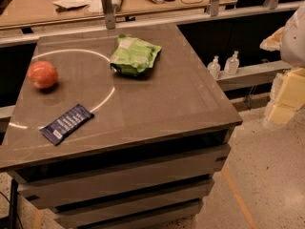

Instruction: Move green rice chip bag near apple

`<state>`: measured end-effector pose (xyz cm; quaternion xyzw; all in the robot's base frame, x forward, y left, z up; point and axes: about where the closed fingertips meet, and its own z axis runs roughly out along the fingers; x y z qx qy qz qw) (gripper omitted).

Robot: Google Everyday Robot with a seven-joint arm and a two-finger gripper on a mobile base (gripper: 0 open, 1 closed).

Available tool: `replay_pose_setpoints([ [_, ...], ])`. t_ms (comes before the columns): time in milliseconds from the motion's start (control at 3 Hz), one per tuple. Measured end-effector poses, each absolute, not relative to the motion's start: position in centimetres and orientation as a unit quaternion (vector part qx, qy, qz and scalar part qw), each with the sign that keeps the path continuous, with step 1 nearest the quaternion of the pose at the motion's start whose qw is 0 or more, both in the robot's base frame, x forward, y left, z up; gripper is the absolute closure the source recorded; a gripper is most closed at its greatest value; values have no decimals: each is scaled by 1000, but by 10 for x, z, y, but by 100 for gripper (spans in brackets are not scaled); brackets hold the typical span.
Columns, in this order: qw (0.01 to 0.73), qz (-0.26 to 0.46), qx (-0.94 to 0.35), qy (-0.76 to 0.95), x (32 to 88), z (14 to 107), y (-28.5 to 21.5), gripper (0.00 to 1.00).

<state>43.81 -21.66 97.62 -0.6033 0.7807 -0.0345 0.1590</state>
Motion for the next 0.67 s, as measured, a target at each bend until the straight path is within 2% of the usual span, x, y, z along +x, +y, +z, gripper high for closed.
replay_pose_setpoints([
  [333, 161, -37, -604, 779, 440, 978, -216, 0],
  [667, 167, -66, -632, 754, 479, 982, -218, 0],
])
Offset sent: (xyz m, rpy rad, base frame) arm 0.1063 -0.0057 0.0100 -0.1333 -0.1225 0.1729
